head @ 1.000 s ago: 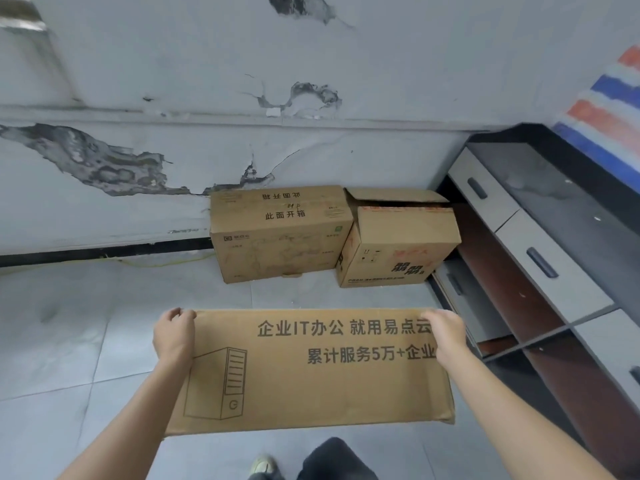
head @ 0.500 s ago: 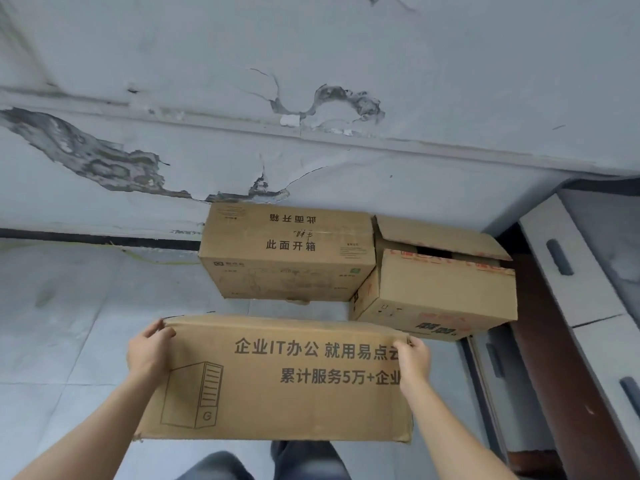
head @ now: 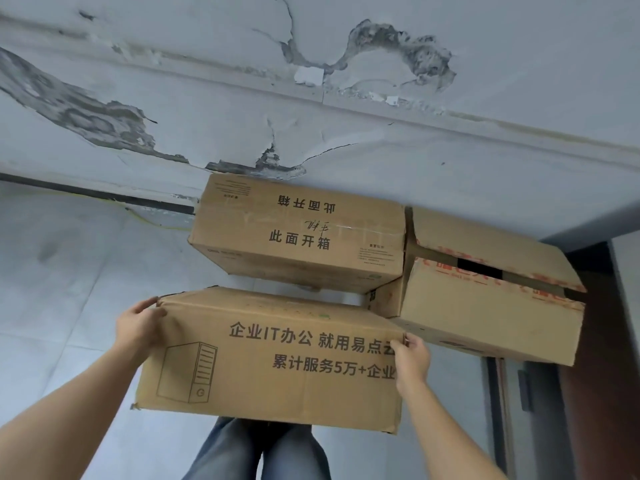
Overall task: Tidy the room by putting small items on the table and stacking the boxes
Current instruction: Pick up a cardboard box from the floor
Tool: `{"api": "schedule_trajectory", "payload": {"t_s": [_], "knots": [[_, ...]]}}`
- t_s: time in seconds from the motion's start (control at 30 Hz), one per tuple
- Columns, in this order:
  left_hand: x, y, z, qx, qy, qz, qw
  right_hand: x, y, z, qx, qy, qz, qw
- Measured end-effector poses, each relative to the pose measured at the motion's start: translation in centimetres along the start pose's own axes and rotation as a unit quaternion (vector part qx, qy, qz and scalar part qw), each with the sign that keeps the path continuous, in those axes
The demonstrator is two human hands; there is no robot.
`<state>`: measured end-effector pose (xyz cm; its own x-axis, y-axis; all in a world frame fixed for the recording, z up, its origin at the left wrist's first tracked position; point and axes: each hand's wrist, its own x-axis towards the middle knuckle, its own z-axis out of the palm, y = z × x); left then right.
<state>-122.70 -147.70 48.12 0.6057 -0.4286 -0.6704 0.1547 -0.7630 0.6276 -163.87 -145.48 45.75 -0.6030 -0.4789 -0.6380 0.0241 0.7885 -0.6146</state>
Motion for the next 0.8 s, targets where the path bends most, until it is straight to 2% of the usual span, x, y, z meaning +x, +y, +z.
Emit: {"api": "schedule_trajectory", "payload": {"t_s": [0.13,0.2,0.43,0.67,0.8], "knots": [[2.1,-0.5,1.9,0.003,-0.005,-0.002,1.000,1.7,-0.6,0.7,-0.002,-0.031,0.017,0.999],[8.3,-1.0,5.9,0.026,-0.014,-0.022,0.999,7.2,-0.3,4.7,0.006,-0.011,0.018,1.000],[12.9,-2.3,10.3,0.046,-0.035,-0.014,0.998,11.0,0.8,7.4,-0.001,-0.005,0.031,0.999],[17.8,-2.9,13.8,0.062,-0.051,-0.005,0.997,15.8,1.6,11.1,-0.026,-0.053,0.010,0.998],[18.7,-2.6,14.5,0.056,-0.072,-0.003,0.996,17.2,1.2,11.8,-0.054,-0.054,0.002,0.997]]}}
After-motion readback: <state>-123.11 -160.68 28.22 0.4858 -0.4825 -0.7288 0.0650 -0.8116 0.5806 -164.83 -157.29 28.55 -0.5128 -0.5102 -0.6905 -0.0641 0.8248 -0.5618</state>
